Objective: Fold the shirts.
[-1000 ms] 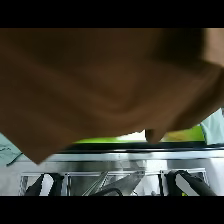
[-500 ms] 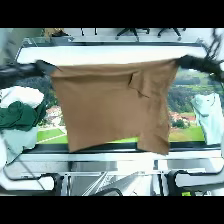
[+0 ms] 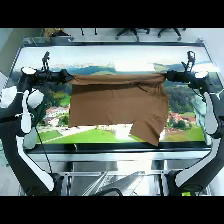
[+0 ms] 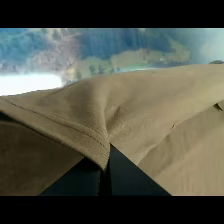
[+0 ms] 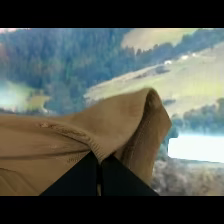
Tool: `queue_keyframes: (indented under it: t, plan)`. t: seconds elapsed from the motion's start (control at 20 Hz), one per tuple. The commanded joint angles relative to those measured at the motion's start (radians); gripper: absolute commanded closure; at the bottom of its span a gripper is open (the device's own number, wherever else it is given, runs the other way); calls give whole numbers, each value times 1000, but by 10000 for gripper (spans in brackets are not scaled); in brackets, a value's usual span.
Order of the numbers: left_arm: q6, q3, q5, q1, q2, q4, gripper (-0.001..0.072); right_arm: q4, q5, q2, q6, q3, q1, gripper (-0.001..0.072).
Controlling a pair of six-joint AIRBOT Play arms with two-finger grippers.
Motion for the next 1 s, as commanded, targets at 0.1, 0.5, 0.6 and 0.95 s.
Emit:
queue_keyframes:
  t: [0.1, 0.5, 0.6, 0.95]
  plan:
    - [-39, 34, -33, -23, -41, 166, 694, -199, 138, -29, 30, 18, 1, 688]
    - [-35, -10, 0, -39, -42, 197, 690, -192, 143, -70, 55, 9, 2, 686]
    - [-35, -10, -32, -42, -40, 197, 505, -185, 153, -68, 55, 9, 2, 673]
    - [-234, 121, -386, 60, 15, 308, 70, -242, 348, 164, 145, 13, -66, 320]
